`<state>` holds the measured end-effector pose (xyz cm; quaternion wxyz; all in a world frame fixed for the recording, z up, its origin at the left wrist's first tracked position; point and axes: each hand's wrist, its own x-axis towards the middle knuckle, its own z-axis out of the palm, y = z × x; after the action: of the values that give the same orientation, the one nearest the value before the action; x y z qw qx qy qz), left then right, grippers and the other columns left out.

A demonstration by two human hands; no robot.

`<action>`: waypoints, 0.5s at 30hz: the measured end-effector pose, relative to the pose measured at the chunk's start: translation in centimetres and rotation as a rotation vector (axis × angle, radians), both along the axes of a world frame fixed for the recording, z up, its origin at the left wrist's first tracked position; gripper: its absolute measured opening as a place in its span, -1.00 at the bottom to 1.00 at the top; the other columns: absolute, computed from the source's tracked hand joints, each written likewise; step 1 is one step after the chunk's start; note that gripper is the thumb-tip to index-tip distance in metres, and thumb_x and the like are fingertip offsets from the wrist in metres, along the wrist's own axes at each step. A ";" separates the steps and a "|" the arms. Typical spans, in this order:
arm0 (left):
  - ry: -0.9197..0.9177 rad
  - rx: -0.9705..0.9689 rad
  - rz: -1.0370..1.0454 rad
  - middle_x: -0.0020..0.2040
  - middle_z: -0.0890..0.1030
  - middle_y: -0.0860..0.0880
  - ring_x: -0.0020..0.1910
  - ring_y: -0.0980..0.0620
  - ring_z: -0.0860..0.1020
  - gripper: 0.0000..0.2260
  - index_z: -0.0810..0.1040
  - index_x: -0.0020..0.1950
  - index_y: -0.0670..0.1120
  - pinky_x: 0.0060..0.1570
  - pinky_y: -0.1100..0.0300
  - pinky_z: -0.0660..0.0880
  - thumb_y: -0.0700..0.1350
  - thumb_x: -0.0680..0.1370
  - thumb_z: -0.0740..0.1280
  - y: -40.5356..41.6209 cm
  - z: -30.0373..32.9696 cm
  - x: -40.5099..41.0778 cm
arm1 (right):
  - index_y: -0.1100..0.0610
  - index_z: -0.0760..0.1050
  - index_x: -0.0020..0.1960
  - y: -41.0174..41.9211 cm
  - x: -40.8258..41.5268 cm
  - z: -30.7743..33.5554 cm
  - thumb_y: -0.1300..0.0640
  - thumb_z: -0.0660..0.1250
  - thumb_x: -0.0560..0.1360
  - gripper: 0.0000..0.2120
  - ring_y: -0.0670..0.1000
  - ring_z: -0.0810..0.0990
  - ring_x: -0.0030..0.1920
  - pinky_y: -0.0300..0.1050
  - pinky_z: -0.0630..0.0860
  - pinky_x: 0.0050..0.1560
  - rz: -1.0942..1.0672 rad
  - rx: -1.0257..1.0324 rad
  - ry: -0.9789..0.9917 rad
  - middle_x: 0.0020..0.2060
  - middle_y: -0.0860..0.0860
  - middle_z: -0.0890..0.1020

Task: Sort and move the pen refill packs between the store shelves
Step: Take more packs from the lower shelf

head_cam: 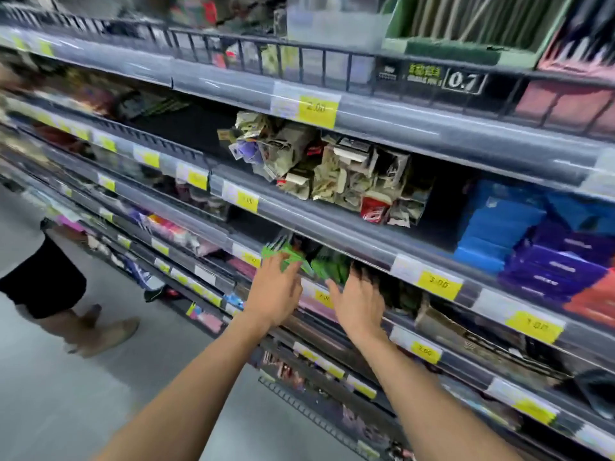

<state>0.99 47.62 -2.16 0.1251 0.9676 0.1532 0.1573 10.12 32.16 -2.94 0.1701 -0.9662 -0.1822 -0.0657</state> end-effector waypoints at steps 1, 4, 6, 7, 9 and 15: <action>-0.003 0.012 -0.025 0.29 0.56 -0.36 0.25 -0.41 0.52 -0.65 0.63 0.32 -0.22 0.19 -0.24 0.53 -0.21 0.54 0.42 0.0 -0.3 0.0 | 0.15 0.52 0.33 0.2 0.0 -0.3 -0.24 0.31 0.57 -0.46 0.23 0.66 0.10 0.06 0.59 -0.03 -0.024 0.008 -0.003 0.12 0.15 0.68; -0.025 0.024 -0.077 0.26 0.58 -0.34 0.18 -0.39 0.55 -0.69 0.66 0.23 -0.21 0.12 -0.23 0.55 -0.23 0.50 0.44 -0.1 -1.0 0.1 | 0.12 0.64 0.17 0.7 -0.2 -0.3 -0.15 0.33 0.59 -0.63 0.20 0.71 -0.05 0.01 0.60 -0.14 -0.080 0.033 -0.031 -0.01 0.13 0.72; -0.055 0.024 -0.110 0.25 0.58 -0.31 0.17 -0.36 0.55 -0.72 0.66 0.19 -0.19 0.08 -0.20 0.56 -0.23 0.49 0.46 -0.2 -1.5 0.3 | 0.11 0.69 0.09 0.8 -0.2 -0.2 -0.07 0.35 0.59 -0.72 0.20 0.72 -0.14 -0.01 0.59 -0.21 -0.109 0.019 -0.049 -0.07 0.12 0.73; -0.078 0.017 -0.129 0.24 0.58 -0.30 0.16 -0.34 0.55 -0.74 0.66 0.18 -0.19 0.07 -0.18 0.55 -0.23 0.49 0.46 -0.2 -1.7 0.4 | 0.13 0.70 0.06 0.9 -0.5 -0.1 -0.01 0.38 0.58 -0.77 0.21 0.71 -0.16 0.00 0.59 -0.23 -0.118 0.026 -0.064 -0.08 0.12 0.73; -0.122 -0.019 -0.172 0.20 0.58 -0.26 0.14 -0.30 0.54 -0.76 0.65 0.18 -0.19 0.08 -0.16 0.54 -0.23 0.51 0.43 0.0 -1.8 0.8 | 0.18 0.71 -0.02 1.3 -0.9 0.1 0.12 0.43 0.52 -0.85 0.24 0.70 -0.19 0.04 0.60 -0.27 -0.147 0.091 -0.119 -0.13 0.16 0.73; -0.019 -0.720 -0.185 0.12 0.67 -0.08 0.15 -0.09 0.60 -0.81 0.66 0.23 -0.14 0.19 0.07 0.51 -0.19 0.66 0.31 -0.9 0.7 2.7 | 0.22 0.67 -0.08 1.6 -3.4 0.1 0.21 0.39 0.54 -0.89 0.17 0.62 -0.21 0.03 0.55 -0.43 -0.283 0.206 -0.474 -0.25 0.11 0.62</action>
<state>3.69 46.67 -1.47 0.4723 0.8699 0.1096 0.0902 6.69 33.77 -2.79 0.2089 -0.9173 -0.0729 -0.3310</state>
